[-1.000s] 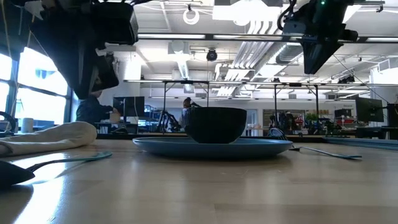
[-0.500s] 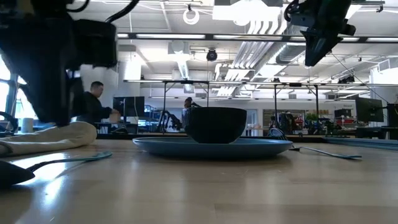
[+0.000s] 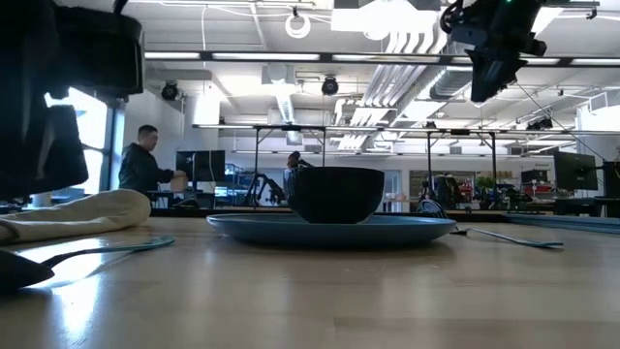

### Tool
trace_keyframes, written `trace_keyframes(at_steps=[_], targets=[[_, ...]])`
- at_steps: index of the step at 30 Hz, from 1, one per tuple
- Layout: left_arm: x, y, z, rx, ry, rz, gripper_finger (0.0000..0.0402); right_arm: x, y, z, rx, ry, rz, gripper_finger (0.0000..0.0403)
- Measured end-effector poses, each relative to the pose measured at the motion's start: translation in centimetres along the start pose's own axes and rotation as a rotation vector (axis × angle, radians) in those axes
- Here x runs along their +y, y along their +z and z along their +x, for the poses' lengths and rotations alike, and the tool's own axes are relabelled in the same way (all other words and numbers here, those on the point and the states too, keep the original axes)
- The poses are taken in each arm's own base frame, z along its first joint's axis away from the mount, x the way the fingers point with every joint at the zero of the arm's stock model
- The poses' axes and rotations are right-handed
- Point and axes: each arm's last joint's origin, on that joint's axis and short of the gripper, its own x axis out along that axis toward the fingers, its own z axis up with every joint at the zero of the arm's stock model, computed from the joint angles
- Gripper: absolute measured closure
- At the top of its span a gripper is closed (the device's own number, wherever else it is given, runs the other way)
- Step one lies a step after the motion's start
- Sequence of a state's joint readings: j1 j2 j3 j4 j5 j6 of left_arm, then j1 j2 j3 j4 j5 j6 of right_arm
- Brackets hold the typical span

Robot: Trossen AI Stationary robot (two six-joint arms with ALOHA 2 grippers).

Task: Set table place
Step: Put the blue spoon into the black bowl

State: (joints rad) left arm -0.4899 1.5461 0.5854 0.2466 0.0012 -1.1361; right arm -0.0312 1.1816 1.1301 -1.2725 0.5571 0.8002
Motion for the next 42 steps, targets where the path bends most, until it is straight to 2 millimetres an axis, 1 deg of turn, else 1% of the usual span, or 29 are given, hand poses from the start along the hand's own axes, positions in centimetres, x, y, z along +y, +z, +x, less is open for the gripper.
trace_keyframes(at_steps=[6, 11, 13, 16, 23, 30, 34, 37, 42], targets=[[0.8, -0.7, 1.5, 0.001, 0.044, -0.029, 0.0309, -0.1, 0.4, 0.2, -0.015, 0.008, -0.008, 0.0334], [1.0, -0.6, 2.8, -0.091, -0.007, -0.039, 0.0309, 0.0, 0.5, 0.2, -0.021, 0.014, -0.009, 0.0334], [1.3, -0.8, 3.4, -0.102, -0.029, -0.056, 0.0309, 0.0, 0.5, 0.2, -0.021, 0.015, -0.018, 0.0334], [1.6, -0.9, 3.8, -0.092, -0.042, -0.078, 0.0309, 0.0, 0.5, 0.2, -0.020, 0.020, -0.025, 0.0334], [1.5, -0.8, 3.7, -0.126, -0.037, -0.087, 0.0309, 0.0, 0.5, 0.2, -0.016, 0.022, -0.031, 0.0334], [1.6, -0.8, 3.7, -0.121, -0.031, -0.142, 0.0309, 0.2, 0.7, 0.2, -0.032, 0.035, -0.039, 0.0334], [1.4, -0.7, 3.3, -0.134, -0.039, -0.149, 0.0309, 0.1, 0.8, 0.3, -0.032, 0.032, -0.036, 0.0334], [1.2, -0.8, 2.9, -0.068, -0.037, -0.188, 0.0309, -0.1, 1.0, 0.4, -0.030, 0.026, -0.030, 0.0334], [1.0, -0.9, 2.7, 0.040, 0.054, -0.228, 0.0309, -0.1, 1.2, 0.5, -0.039, 0.032, -0.029, 0.0334]])
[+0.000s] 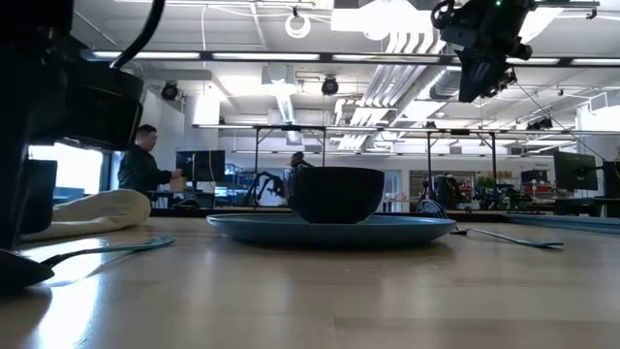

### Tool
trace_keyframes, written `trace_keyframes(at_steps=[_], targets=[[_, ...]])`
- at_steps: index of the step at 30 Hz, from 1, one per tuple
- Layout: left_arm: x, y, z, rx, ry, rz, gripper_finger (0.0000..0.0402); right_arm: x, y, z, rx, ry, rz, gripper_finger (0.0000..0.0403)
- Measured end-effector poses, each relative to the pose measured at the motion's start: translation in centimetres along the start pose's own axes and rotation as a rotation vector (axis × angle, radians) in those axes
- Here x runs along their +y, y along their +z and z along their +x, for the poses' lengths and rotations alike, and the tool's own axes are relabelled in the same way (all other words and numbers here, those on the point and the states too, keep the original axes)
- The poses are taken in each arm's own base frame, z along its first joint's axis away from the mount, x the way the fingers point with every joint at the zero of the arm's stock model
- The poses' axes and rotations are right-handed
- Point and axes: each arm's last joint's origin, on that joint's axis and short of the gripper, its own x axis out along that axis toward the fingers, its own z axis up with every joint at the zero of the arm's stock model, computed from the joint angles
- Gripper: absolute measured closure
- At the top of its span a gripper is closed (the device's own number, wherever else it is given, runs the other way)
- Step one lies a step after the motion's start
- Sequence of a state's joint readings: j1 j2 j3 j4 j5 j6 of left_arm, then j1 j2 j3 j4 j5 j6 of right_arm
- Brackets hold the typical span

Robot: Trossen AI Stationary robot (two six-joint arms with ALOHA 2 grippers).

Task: Set table place
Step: Put the blue spoon into the black bowl

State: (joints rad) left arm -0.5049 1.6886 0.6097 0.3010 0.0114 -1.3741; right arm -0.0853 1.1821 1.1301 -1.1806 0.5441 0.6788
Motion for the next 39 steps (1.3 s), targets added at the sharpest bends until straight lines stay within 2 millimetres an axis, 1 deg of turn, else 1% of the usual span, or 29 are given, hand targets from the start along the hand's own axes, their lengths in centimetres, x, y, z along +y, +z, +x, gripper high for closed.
trace_keyframes(at_steps=[2, 8, 14, 17, 20, 24, 29, 33, 36, 39], targets=[[-0.2, 0.1, 0.0, -0.007, 0.014, 0.000, 0.0309, 0.1, 0.1, 0.0, -0.007, 0.007, -0.001, 0.0334], [-0.3, 0.5, 0.0, -0.132, 0.030, -0.010, 0.0309, 0.3, 0.4, 0.0, -0.031, 0.028, -0.004, 0.0334], [0.1, 0.5, 0.0, -0.147, 0.079, -0.074, 0.0309, 0.3, 0.4, 0.0, -0.037, 0.031, -0.003, 0.0334], [0.3, 0.9, -0.1, -0.158, 0.088, -0.087, 0.0309, 0.3, 0.4, 0.0, -0.037, 0.032, -0.003, 0.0334], [0.6, 1.7, 0.1, -0.180, 0.099, -0.107, 0.0309, 0.3, 0.4, 0.0, -0.037, 0.032, -0.002, 0.0334], [0.8, 2.9, 0.3, -0.183, 0.093, -0.087, 0.0309, 0.3, 0.4, 0.0, -0.037, 0.031, -0.003, 0.0334], [0.4, 4.1, 0.9, -0.171, 0.089, -0.058, 0.0309, 0.3, 0.4, 0.0, -0.036, 0.031, -0.004, 0.0334], [0.2, 4.5, 1.5, -0.136, 0.094, -0.043, 0.0310, 0.3, 0.4, 0.0, -0.032, 0.028, -0.007, 0.0334], [0.3, 4.5, 2.1, -0.100, 0.109, -0.045, 0.0321, 0.3, 0.3, 0.0, -0.031, 0.027, -0.007, 0.0334], [0.2, 4.5, 2.5, -0.089, 0.112, -0.037, 0.0352, 0.3, 0.3, 0.0, -0.031, 0.027, -0.007, 0.0334]])
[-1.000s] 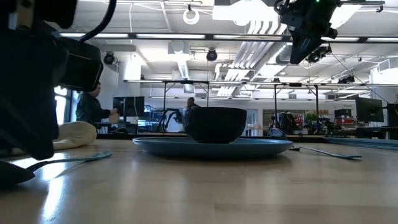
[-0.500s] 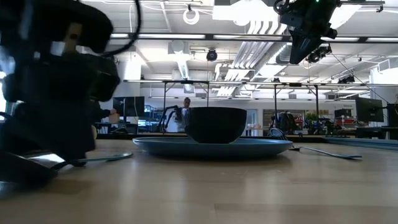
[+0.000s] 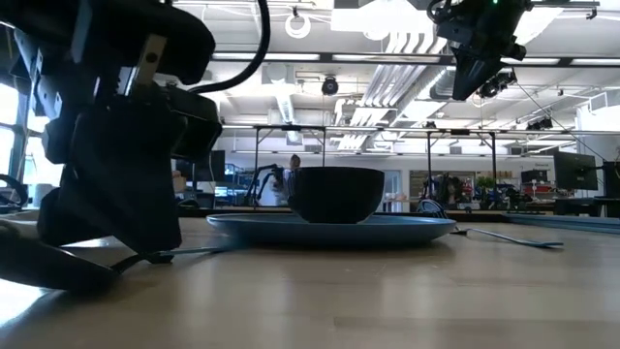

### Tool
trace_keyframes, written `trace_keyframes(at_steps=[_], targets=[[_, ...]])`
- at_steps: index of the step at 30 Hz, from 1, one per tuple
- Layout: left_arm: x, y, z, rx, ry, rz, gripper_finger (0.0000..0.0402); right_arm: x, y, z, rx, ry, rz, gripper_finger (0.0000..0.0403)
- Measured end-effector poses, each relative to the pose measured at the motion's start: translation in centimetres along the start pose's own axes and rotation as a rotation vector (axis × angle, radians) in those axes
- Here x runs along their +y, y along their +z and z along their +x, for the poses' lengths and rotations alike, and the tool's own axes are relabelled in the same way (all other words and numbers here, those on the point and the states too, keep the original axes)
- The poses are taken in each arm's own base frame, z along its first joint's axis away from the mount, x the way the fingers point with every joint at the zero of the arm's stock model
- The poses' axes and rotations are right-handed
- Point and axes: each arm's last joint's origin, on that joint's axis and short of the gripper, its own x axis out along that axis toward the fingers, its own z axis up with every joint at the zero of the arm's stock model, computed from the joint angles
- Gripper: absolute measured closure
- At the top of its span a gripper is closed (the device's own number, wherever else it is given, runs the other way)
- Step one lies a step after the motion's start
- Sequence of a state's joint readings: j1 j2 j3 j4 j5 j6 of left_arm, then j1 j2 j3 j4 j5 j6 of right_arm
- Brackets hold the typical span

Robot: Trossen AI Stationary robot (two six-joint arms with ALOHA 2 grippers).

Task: Set table place
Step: Put the blue spoon into the black bowl

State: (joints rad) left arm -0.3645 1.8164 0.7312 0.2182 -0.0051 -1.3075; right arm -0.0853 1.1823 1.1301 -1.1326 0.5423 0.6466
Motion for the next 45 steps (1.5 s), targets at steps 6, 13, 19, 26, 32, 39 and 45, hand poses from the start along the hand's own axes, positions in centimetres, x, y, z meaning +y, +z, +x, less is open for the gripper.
trace_keyframes(at_steps=[6, 13, 19, 26, 32, 39, 45], targets=[[-0.1, 0.0, 0.0, 0.010, 0.030, 0.049, 0.0393, 0.0, 0.0, 0.0, 0.000, 0.000, 0.002, 0.0334], [-0.1, -0.1, 0.0, 0.017, 0.036, 0.073, 0.0401, 0.0, 0.0, 0.0, 0.000, 0.000, 0.003, 0.0334], [0.1, -0.4, -0.1, 0.056, 0.062, 0.077, 0.0401, 0.0, 0.0, 0.0, 0.000, 0.000, 0.003, 0.0334], [0.1, -0.6, -0.5, 0.083, 0.071, 0.081, 0.0402, 0.0, 0.0, 0.0, 0.002, 0.003, 0.003, 0.0334], [-0.2, -0.6, -2.2, 0.083, 0.089, 0.087, 0.0401, 0.0, 0.0, 0.0, 0.003, 0.004, 0.000, 0.0334], [-3.7, -0.9, -3.3, 0.038, -0.002, 0.468, 0.0401, 0.0, 0.0, 0.0, 0.002, 0.005, -0.008, 0.0334], [-5.6, -0.5, -3.7, 0.057, 0.072, 0.666, 0.0401, 0.0, 0.1, 0.0, -0.010, 0.001, 0.007, 0.0334]])
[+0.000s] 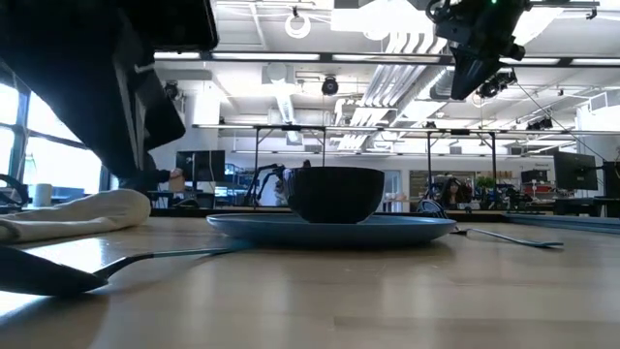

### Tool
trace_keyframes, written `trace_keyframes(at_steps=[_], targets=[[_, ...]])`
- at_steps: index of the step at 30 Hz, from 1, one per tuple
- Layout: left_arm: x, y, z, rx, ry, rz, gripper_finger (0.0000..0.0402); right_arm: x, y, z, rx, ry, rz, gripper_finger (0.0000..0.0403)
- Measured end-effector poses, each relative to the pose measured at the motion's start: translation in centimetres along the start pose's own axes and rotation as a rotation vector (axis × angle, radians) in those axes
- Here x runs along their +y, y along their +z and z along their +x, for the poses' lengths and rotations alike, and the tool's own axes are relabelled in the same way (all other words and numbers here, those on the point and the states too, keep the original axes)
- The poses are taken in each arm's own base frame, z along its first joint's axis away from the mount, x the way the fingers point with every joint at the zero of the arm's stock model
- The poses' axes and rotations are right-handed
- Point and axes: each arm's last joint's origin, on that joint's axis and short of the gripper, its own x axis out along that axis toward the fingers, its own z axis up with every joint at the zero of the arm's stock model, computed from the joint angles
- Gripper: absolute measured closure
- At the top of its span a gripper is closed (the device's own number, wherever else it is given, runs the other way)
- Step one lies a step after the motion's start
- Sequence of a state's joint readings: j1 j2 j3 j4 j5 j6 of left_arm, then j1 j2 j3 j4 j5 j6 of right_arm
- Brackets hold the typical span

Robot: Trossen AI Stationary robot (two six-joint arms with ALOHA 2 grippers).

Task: Set table place
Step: Put the blue spoon into the black bowl

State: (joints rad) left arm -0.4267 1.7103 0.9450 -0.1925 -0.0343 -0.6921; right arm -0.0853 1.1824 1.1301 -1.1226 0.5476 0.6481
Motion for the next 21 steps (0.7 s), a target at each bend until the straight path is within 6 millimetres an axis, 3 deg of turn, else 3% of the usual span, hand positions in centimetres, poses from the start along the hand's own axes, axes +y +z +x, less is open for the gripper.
trace_keyframes(at_steps=[5, 21], targets=[[0.25, -0.46, -0.24, 0.102, 0.023, 0.076, 0.0401, 0.01, 0.03, -0.02, -0.003, 0.001, 0.000, 0.0334], [0.20, -0.03, -0.26, 0.034, 0.060, 0.291, 0.0401, -0.01, 0.03, -0.02, -0.004, -0.002, 0.029, 0.0334]])
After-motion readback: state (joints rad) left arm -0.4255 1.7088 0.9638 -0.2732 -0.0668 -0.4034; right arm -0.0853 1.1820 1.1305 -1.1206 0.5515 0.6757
